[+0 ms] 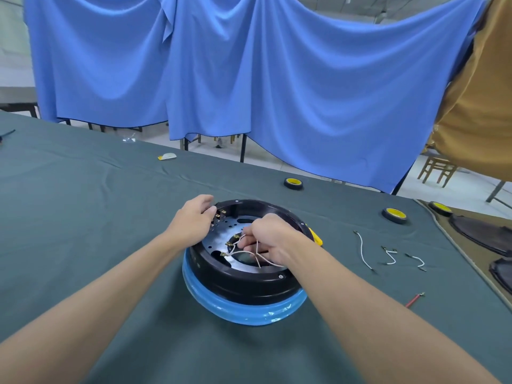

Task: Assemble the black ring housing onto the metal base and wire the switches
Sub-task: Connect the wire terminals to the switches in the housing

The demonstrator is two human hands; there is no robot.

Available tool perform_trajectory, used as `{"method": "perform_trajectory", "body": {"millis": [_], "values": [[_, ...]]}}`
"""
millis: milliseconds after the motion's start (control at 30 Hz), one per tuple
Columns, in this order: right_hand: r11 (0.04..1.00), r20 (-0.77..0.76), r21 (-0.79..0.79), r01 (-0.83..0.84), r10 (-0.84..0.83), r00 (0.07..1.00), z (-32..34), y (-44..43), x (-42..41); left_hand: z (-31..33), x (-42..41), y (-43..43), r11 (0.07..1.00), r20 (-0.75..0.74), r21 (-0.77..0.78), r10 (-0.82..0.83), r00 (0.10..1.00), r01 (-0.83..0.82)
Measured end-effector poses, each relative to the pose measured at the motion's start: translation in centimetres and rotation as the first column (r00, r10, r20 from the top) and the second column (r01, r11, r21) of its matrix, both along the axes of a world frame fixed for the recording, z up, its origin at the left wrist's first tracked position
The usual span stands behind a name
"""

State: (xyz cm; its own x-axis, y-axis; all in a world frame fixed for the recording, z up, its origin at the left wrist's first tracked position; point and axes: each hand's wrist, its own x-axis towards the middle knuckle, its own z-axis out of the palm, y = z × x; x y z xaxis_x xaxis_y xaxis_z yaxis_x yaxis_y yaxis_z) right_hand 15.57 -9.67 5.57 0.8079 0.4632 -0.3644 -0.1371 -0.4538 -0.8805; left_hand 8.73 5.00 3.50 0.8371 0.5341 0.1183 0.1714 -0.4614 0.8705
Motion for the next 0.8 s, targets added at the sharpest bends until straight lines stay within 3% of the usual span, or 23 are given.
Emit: {"method": "perform_trajectory", "body": {"millis": [333,467,600,800], "values": [[0.979,-0.209,0.195,0.058,-0.017,0.978,3.1,-0.6,0.4,-0.2,-0.9,-1.3,0.995,-0.026,0.096,0.025,0.999,-0.023],[0.993,-0.188,0.118,-0.032,0.054,0.981,2.9,-0.3,-0.2,1.1,0.0,-0.6,0.998,0.018,0.002,0.063,0.998,-0.063],[0.989,-0.063,-0.054,-0.137,0.133,0.989,0.9,0.3,-0.7,1.6,0.7,0.1,0.998,0.007,-0.054,-0.025,1.000,0.025],[0.995,-0.041,-0.031,-0.096,0.095,0.995,-0.1,1.4,-0.2,0.1,1.0,-0.3,0.994,0.044,0.027,-0.110,0.993,0.109]]}}
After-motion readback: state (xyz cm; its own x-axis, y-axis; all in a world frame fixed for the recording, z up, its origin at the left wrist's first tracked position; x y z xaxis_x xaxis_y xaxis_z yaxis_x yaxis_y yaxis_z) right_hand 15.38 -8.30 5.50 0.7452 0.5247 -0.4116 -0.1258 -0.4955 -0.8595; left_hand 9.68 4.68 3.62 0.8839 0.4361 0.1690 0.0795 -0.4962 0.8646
